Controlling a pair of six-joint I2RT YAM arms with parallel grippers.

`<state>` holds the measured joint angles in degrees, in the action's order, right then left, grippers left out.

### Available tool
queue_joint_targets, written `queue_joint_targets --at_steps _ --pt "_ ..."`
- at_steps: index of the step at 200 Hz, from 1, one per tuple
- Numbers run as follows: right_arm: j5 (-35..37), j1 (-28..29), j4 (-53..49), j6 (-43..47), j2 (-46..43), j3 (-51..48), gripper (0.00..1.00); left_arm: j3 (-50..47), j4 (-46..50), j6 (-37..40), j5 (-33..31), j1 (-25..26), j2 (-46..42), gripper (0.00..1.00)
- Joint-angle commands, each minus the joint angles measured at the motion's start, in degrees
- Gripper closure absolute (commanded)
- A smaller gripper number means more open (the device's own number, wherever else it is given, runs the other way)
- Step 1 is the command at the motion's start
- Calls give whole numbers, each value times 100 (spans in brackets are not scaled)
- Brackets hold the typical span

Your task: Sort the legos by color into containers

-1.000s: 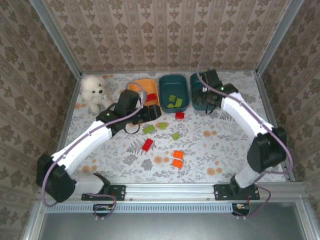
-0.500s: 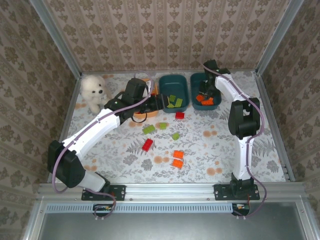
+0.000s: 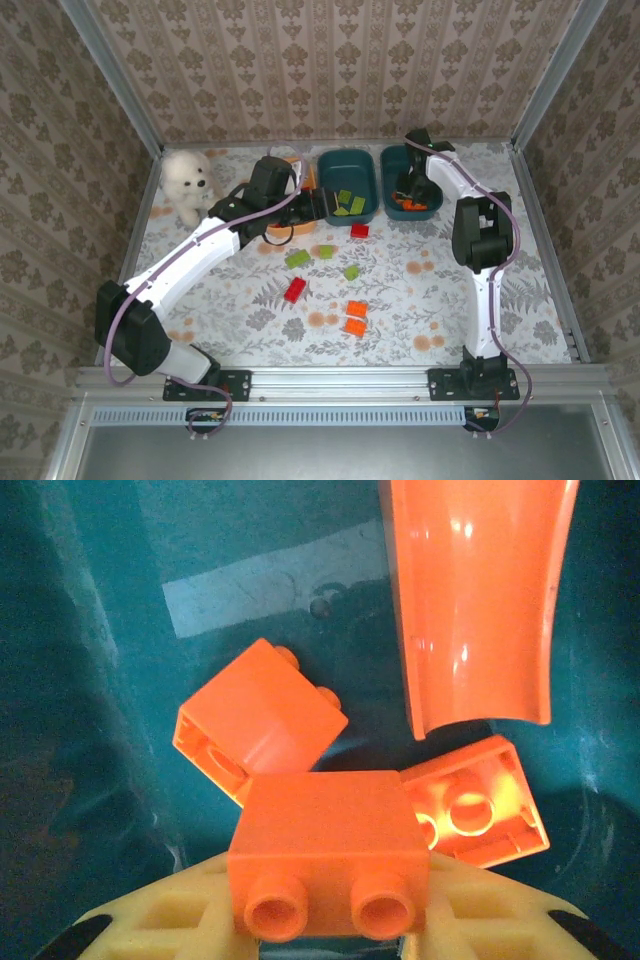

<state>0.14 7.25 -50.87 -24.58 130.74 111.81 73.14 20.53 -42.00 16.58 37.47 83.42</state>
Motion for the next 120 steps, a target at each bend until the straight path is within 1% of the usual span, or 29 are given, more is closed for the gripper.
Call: queue_joint_targets --at_steps 1,38,52,64,120 --pt "-161 -44 -208 -109 175 193 62 -80 -30 44 21 -26 -123 38" --pt "-192 -30 -265 -94 111 298 42 -129 70 55 -46 -26 -212 38" --pt "-168 -8 -233 -59 -69 303 38 -134 116 60 -75 -31 -255 38" --pt "-159 13 -209 -25 -257 331 36 -160 159 80 -93 -42 -297 38" --pt "-106 200 -230 125 -1292 592 35 -339 794 439 -280 -47 -513 38"
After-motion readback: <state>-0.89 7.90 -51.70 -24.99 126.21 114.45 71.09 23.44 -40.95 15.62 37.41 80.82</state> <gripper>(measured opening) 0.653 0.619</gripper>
